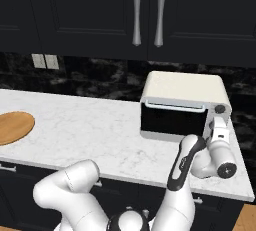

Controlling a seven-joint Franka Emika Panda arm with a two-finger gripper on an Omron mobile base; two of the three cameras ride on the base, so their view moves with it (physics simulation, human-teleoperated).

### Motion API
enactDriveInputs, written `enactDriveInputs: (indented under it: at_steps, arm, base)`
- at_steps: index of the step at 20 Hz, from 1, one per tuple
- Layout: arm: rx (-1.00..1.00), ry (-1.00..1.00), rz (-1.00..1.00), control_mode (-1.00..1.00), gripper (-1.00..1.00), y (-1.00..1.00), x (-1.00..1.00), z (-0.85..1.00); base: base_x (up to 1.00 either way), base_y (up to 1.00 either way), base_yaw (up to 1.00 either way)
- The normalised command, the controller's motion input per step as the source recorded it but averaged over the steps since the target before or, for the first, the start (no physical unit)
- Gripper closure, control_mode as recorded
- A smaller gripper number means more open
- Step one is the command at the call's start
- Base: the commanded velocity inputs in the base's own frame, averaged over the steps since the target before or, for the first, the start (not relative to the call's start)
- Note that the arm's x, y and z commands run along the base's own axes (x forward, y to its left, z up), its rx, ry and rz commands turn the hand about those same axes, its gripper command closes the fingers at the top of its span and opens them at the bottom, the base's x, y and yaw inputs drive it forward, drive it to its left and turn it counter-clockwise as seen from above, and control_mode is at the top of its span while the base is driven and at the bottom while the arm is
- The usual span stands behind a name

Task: Pick up the kebab skewer and baguette bread, and place them inside the toaster oven. Close the toaster oven door and start by setting the timer.

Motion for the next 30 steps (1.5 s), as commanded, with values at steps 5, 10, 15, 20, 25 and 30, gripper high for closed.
enactDriveInputs:
  at_steps: [5, 10, 15, 20, 25, 30]
  arm:
    - [-0.01, 0.0, 0.0, -1.0, -1.0, -0.12, 0.12, 0.0]
    - [-0.02, 0.0, 0.0, -1.0, -1.0, -0.02, 0.22, 0.0]
    - [-0.02, 0.0, 0.0, -1.0, -1.0, 0.0, 0.04, 0.0]
    - [-0.01, 0.0, 0.0, -1.0, -1.0, 0.0, 0.02, 0.0]
    - [0.0, -0.01, 0.0, -1.0, 1.0, 0.0, 0.17, 0.0]
    - [0.0, 0.0, 0.0, -1.0, 1.0, 0.0, 0.2, 0.0]
  base:
    - [0.0, 0.0, 0.0]
    - [0.0, 0.0, 0.0]
    - [0.0, 0.0, 0.0]
    - [0.0, 0.0, 0.0]
    - [0.0, 0.0, 0.0]
    - [0.0, 0.0, 0.0]
